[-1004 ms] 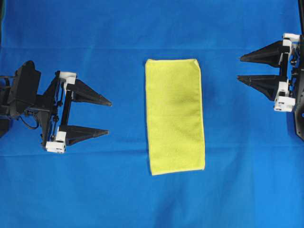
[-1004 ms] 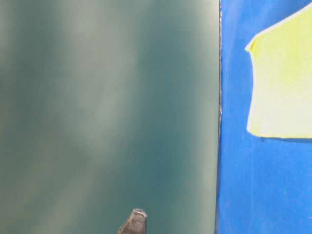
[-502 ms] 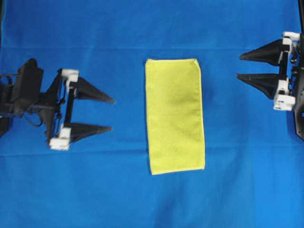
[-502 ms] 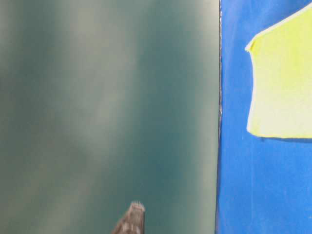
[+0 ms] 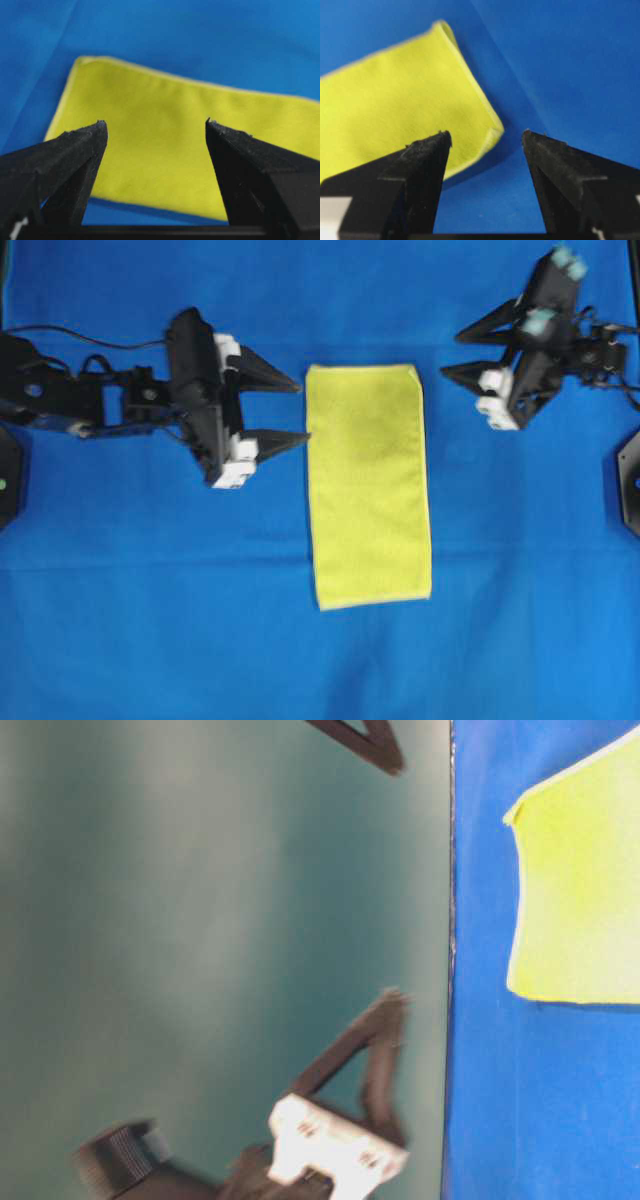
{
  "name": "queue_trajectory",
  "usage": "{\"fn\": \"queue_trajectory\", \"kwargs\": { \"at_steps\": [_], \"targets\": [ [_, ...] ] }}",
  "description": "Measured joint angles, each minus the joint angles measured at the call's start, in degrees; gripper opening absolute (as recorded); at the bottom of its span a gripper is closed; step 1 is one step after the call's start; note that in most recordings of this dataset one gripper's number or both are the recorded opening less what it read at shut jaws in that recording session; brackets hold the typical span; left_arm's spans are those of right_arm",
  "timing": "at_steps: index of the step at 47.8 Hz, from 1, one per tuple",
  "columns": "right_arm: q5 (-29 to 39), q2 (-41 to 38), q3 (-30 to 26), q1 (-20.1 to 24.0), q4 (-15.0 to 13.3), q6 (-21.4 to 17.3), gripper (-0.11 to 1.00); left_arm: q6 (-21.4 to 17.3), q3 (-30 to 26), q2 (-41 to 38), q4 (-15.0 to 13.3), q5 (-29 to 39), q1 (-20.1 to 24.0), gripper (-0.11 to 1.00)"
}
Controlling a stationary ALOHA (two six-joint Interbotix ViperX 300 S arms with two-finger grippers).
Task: Fold the yellow towel.
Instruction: 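Move both grippers to the strip's top corners and grasp them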
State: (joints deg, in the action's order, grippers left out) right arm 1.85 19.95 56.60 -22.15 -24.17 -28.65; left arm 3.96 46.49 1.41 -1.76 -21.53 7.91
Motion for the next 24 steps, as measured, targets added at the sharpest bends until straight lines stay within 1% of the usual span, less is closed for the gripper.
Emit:
{"fn": "queue_trajectory", "kwargs": {
  "at_steps": [7,14,24],
  "targets": [
    [0.5,-7.8,-3.3,-0.5,-1.1,0.1,0.62,0.0,-1.5,-6.5,0.0,-1.0,4.0,0.76],
    [0.4,-14.4,-5.4,-1.5,-1.9,0.1,0.62,0.0,-3.7,-12.3,0.0,-2.6,7.1,0.76],
    [-0.9,-22.3,-7.8,-2.2,-2.5,0.1,0.62,0.0,-6.9,-18.7,0.0,-3.1,9.8,0.76]
  ]
}}
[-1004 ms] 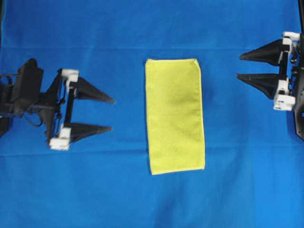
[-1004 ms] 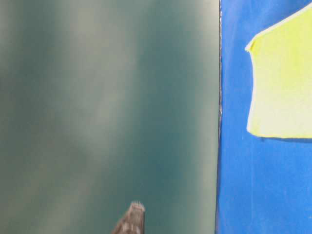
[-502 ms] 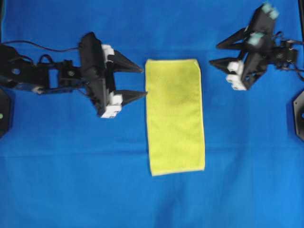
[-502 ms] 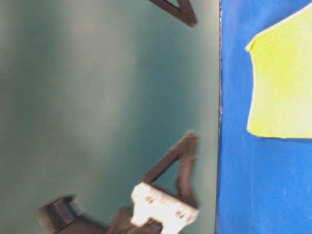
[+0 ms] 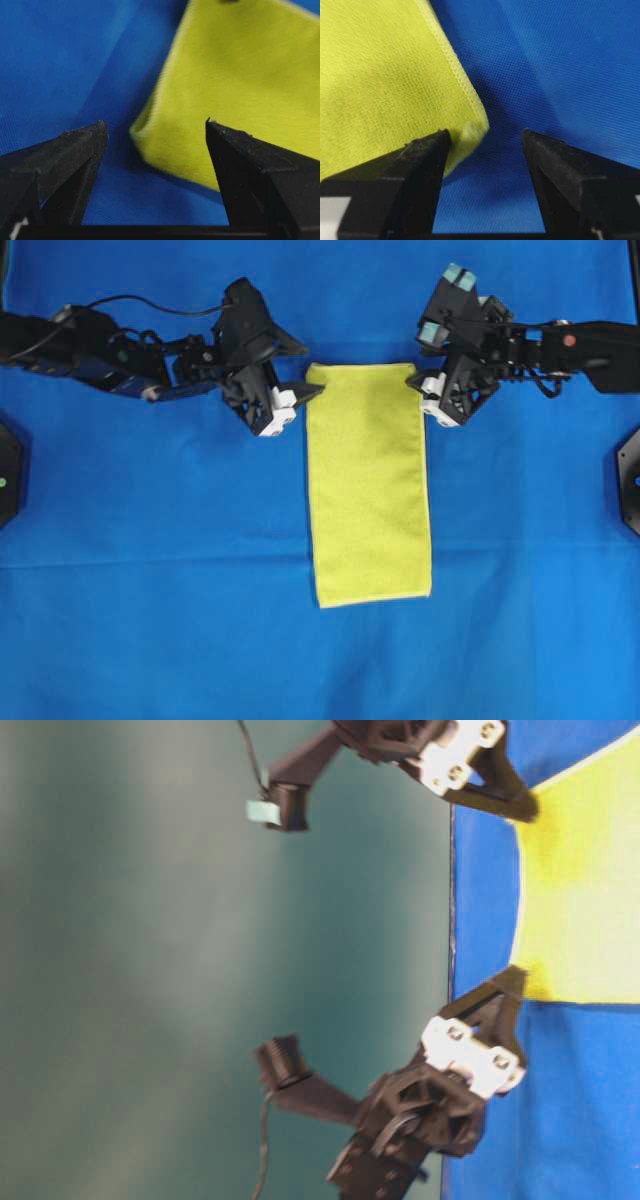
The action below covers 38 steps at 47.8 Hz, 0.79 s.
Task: Fold the yellow towel.
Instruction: 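Move both grippers to the strip's top corners and grasp them, then fold the top end down onto the bottom end with both grippers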
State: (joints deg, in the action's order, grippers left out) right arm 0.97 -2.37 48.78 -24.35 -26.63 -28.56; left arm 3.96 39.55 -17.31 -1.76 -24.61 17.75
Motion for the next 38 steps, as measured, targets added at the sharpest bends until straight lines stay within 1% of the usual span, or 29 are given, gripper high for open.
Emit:
{"fn": "queue_trajectory", "kwargs": {
  "at_steps": [4,8,11,14,15,17,19,23,24,25,38],
  "targets": [
    [-0.6,-1.4,-0.7,-0.1,0.0,0.0,0.62,0.0,-1.2,-2.4,0.0,0.0,0.4,0.75],
    [-0.9,-1.7,-1.0,-0.1,-0.1,0.0,0.62,-0.4,-2.4,-4.2,0.1,-0.1,0.6,0.71],
    [-1.0,-1.8,-1.0,-0.1,0.0,-0.1,0.61,-0.3,-3.1,-4.7,0.1,0.3,0.7,0.62],
    [-0.9,-1.8,-1.0,-0.1,0.0,-0.1,0.58,-0.3,-3.7,-5.2,0.0,0.8,0.9,0.46],
    [-0.9,-1.8,-1.0,-0.1,0.0,-0.2,0.55,-0.3,-3.8,-5.2,0.0,0.8,1.0,0.41],
    [-0.8,-1.8,-1.0,0.0,0.0,-0.2,0.46,-0.3,-4.0,-5.3,0.0,1.0,1.0,0.31],
    [-0.8,-1.8,-1.0,0.2,0.0,-0.1,0.34,-0.2,-4.1,-5.3,0.0,1.1,0.9,0.21],
    [-0.4,-1.8,-1.0,0.4,0.0,-0.3,0.11,-0.2,-4.0,-5.3,0.2,1.1,0.4,0.05],
    [-0.2,-1.7,-1.0,0.5,0.0,-0.4,0.05,-0.3,-4.0,-5.3,0.1,1.1,0.4,0.04],
    [0.0,-1.8,-1.0,0.7,0.0,-0.5,0.03,-0.2,-4.0,-5.4,0.2,1.1,0.4,0.04],
    [0.6,-1.5,-1.0,0.8,1.0,-0.7,0.03,-0.3,-4.0,-5.3,0.2,1.1,0.4,0.04]
  ]
}}
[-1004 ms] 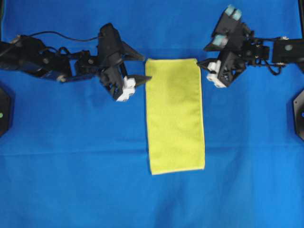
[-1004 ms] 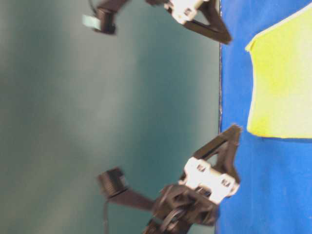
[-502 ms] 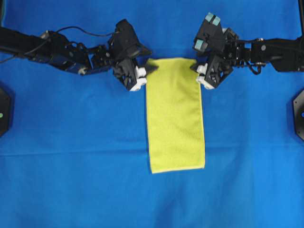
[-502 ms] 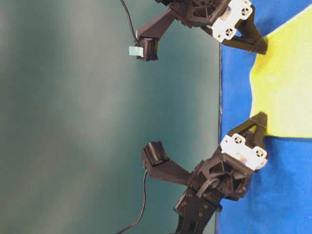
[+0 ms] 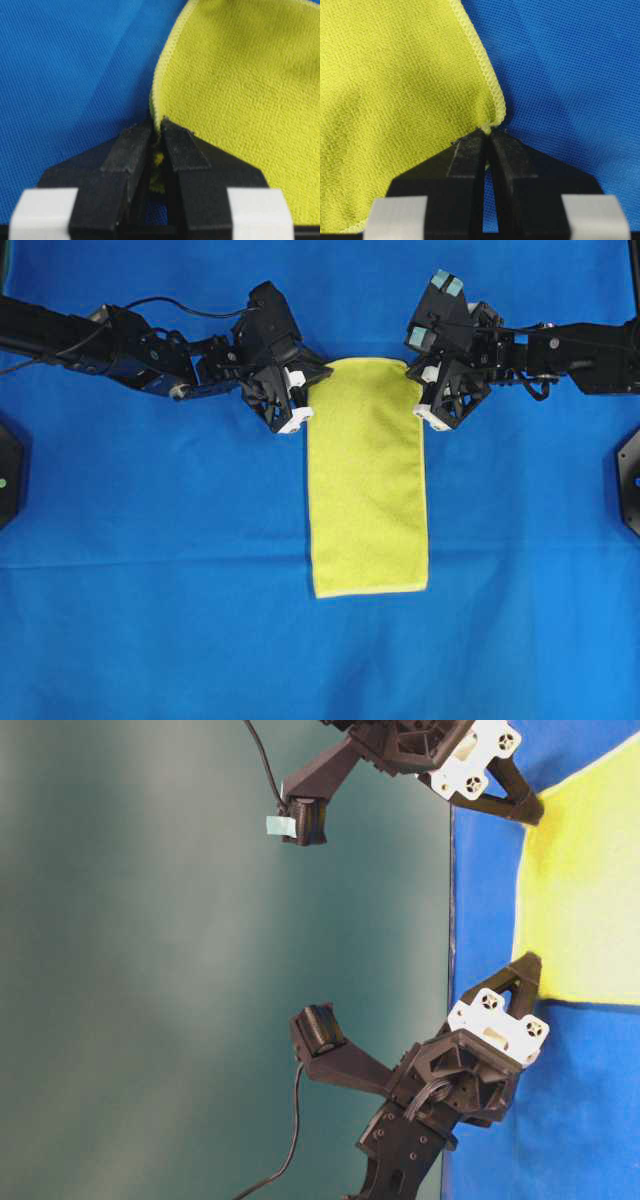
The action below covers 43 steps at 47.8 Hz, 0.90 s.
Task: Fold the yellow towel.
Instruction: 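Fold the top end down onto the bottom end with both grippers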
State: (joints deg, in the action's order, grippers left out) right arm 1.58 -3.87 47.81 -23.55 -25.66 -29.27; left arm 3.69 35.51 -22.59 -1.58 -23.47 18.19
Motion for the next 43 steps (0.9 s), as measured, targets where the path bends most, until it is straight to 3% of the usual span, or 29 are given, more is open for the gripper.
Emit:
{"fn": "queue_trajectory", "kwargs": {
  "at_steps": [30,43],
  "targets": [
    [5.8,8.3,0.0,-1.8,-0.4,0.1,0.03,-4.1,-4.7,1.0,0.0,4.4,3.9,0.04],
    [6.2,9.2,0.2,-1.7,0.0,0.0,0.03,-4.1,-4.0,4.6,0.0,7.2,2.7,0.04]
  ]
}}
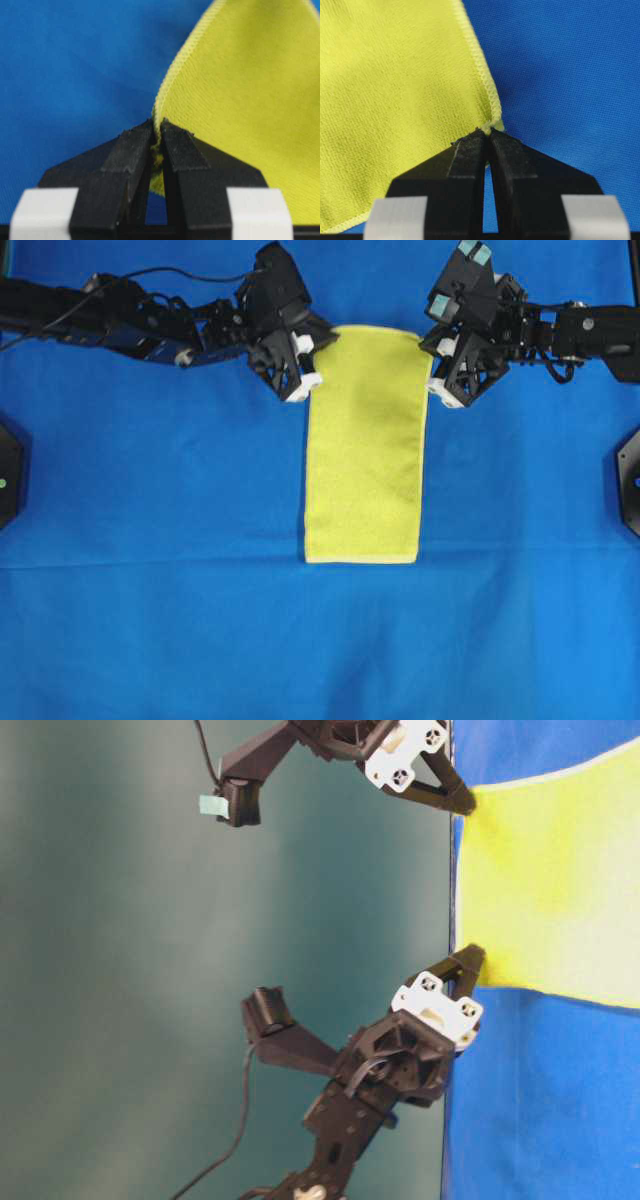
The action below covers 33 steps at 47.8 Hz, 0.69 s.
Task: Fold the yellow towel.
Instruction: 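Fold the top end down onto the bottom end with both grippers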
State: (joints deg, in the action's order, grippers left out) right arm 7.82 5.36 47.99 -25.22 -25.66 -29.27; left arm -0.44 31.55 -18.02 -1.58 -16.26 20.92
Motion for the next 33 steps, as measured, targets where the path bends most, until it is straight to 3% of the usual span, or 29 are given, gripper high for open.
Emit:
{"fn": "queue_trajectory", "kwargs": {
  "at_steps": [16,33],
  "targets": [
    [4.4,6.7,1.3,7.3,3.1,-1.0,0.03,0.8,3.6,7.1,0.0,4.7,-7.0,0.04],
    [7.9,8.5,3.2,21.9,4.0,-10.7,0.03,1.3,4.7,10.5,0.0,10.1,-20.1,0.04]
  ]
}}
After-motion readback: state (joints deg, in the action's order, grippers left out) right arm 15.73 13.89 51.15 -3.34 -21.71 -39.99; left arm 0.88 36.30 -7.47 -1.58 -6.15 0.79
